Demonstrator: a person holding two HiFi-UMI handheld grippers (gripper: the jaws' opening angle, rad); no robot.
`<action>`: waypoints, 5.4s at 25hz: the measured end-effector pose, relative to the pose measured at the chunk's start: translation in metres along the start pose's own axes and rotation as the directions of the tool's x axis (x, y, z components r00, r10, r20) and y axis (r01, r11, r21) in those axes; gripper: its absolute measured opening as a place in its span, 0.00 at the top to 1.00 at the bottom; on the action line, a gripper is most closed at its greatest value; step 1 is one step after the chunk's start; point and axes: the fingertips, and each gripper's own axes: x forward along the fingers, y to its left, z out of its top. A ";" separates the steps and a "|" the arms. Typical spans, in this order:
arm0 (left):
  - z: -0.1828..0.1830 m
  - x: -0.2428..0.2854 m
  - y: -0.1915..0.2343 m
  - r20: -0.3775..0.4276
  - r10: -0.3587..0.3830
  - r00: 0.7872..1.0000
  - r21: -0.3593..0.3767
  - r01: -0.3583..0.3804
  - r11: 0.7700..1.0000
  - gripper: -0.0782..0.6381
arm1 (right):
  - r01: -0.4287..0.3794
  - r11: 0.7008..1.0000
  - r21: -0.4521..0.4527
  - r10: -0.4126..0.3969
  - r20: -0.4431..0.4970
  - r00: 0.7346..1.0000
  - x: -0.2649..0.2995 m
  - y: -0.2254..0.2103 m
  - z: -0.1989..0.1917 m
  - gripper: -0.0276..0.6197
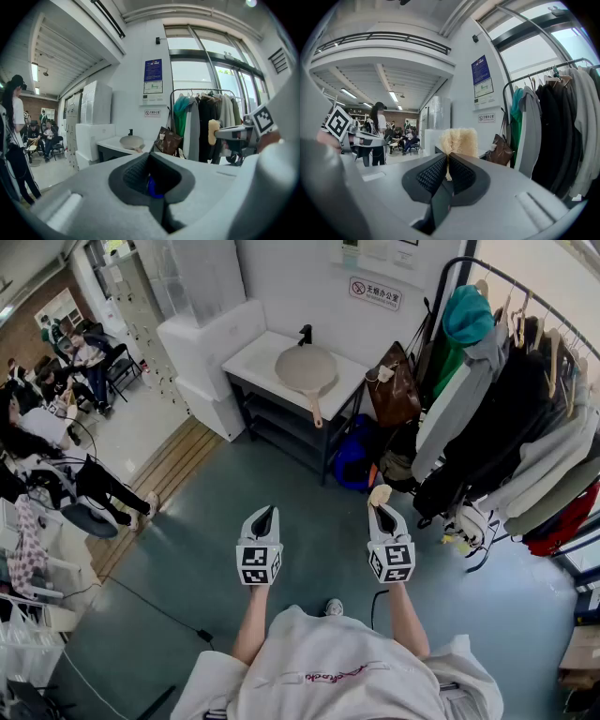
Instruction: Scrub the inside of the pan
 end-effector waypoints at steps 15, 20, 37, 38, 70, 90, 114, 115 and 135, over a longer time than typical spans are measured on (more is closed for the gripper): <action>0.005 0.009 -0.004 -0.006 0.020 1.000 0.024 -0.020 1.000 0.89 | -0.044 0.999 -0.006 0.044 0.010 0.999 0.010 -0.008 0.003 0.92; 0.003 0.015 -0.014 -0.017 0.026 1.000 0.034 -0.025 0.999 0.89 | -0.052 0.999 -0.005 0.052 -0.002 0.999 0.011 -0.020 -0.003 0.92; -0.002 0.052 -0.040 -0.022 0.065 0.998 0.031 -0.064 0.997 0.89 | -0.124 0.992 -0.027 0.125 0.012 0.992 0.032 -0.049 -0.005 0.92; -0.001 0.054 -0.041 -0.020 0.064 0.998 0.031 -0.063 0.998 0.89 | -0.128 0.991 -0.026 0.128 0.010 0.992 0.033 -0.049 -0.006 0.92; 0.043 0.204 0.050 -0.018 -0.042 0.999 0.039 0.043 0.998 0.89 | -0.072 0.997 -0.010 0.071 -0.029 0.997 0.190 -0.058 0.014 0.92; 0.069 0.293 0.139 -0.005 -0.108 0.994 0.029 0.108 0.994 0.89 | -0.018 0.999 -0.040 0.016 -0.031 0.999 0.309 -0.046 0.043 0.92; 0.065 0.339 0.162 -0.016 -0.130 0.991 0.035 0.130 0.991 0.89 | -0.007 0.999 -0.031 0.006 -0.035 0.999 0.358 -0.052 0.033 0.92; 0.066 0.343 0.163 -0.015 -0.129 0.991 0.040 0.130 0.991 0.89 | -0.009 1.000 -0.030 0.008 -0.037 0.999 0.362 -0.053 0.032 0.92; 0.092 0.484 0.204 -0.039 -0.100 0.994 0.019 0.101 0.995 0.89 | -0.070 0.997 -0.043 0.067 -0.063 0.996 0.502 -0.114 0.046 0.92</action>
